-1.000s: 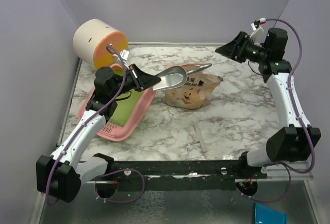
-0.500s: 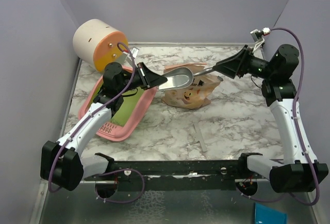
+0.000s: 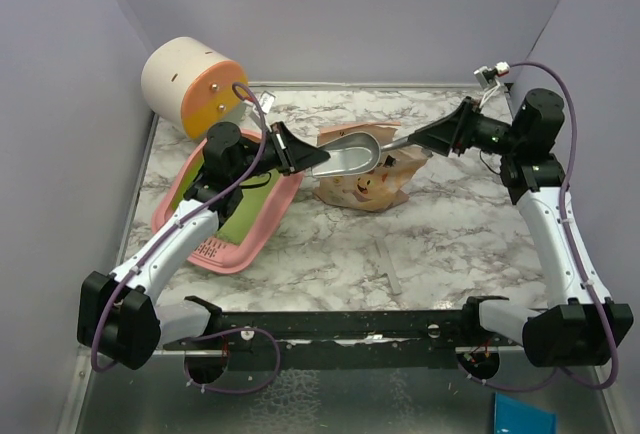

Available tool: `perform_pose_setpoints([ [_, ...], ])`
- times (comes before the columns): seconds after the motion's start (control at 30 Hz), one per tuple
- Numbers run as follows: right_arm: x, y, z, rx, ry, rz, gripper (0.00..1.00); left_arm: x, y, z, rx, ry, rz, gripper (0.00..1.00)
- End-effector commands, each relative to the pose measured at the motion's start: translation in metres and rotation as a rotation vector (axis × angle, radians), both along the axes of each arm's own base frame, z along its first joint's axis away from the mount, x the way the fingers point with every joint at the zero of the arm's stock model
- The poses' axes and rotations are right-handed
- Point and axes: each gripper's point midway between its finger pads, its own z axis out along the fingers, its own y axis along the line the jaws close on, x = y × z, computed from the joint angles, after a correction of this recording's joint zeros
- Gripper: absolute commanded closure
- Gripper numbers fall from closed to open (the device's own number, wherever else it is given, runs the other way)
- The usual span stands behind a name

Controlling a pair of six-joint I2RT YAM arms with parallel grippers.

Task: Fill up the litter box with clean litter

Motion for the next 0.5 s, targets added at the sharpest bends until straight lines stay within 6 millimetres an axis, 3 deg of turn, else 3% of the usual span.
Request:
perform_pose_setpoints([
  [0.0, -0.017, 0.004, -0.005, 0.010, -0.003, 0.075, 0.43, 0.001, -0.009, 0.031, -0.047, -0.106, -0.011, 1.00],
  [0.3, -0.018, 0.003, -0.012, 0.011, 0.004, 0.064, 0.44, 0.002, -0.033, 0.027, -0.041, -0.106, -0.046, 1.00],
  [0.4, -0.017, 0.004, -0.013, 0.012, 0.006, 0.065, 0.49, 0.002, -0.034, 0.025, -0.042, -0.102, -0.042, 1.00],
  [0.47, -0.019, 0.004, -0.013, 0.015, 0.010, 0.079, 0.58, 0.003, -0.034, 0.024, -0.040, -0.099, -0.038, 1.00],
])
